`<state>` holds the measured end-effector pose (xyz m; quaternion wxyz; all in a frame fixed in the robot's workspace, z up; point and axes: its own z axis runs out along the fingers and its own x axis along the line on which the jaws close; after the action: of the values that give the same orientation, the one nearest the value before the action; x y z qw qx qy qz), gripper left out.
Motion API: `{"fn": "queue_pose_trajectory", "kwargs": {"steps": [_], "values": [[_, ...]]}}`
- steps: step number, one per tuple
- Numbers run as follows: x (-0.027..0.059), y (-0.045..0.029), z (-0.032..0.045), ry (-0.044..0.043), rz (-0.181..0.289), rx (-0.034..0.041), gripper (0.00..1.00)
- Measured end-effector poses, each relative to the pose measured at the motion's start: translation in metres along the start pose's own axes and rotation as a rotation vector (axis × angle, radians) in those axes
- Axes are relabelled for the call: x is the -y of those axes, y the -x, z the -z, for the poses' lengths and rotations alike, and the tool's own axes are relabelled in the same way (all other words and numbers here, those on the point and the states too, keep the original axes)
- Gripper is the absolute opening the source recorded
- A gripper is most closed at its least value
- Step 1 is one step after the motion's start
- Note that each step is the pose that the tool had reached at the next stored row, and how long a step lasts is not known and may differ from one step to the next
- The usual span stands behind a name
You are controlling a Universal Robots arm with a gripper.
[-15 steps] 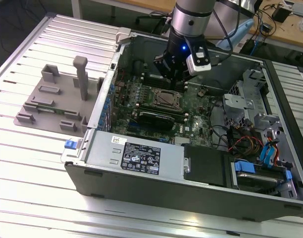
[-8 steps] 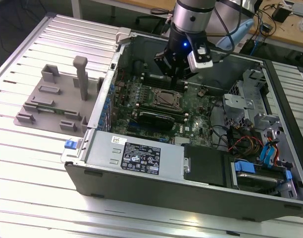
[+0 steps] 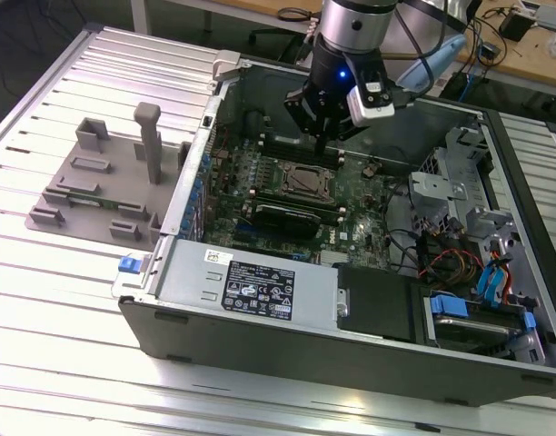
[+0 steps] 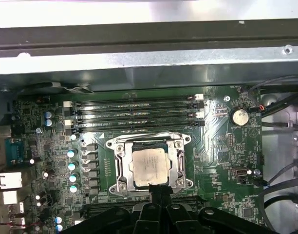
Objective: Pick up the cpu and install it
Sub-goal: 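Install the second cpu locking lever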
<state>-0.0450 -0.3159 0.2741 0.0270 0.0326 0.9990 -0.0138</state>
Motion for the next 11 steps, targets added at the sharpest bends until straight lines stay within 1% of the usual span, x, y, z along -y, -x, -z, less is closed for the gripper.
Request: {"fn": "queue_pose_trajectory", "kwargs": {"steps": [3, 4, 7, 9, 11], "values": [[0.0007, -0.0001, -0.0001, 0.0027, 0.050, 0.0013, 0.11], [0.0020, -0.0009, -0.0003, 0.0033, 0.058, 0.0016, 0.11], [0.0081, -0.0030, -0.0006, 0.0038, 0.068, 0.0018, 0.11], [0.0129, -0.0031, -0.0013, 0.0042, 0.075, 0.0019, 0.11], [0.0155, -0.0029, -0.0019, 0.0046, 0.080, 0.0021, 0.11]]}}
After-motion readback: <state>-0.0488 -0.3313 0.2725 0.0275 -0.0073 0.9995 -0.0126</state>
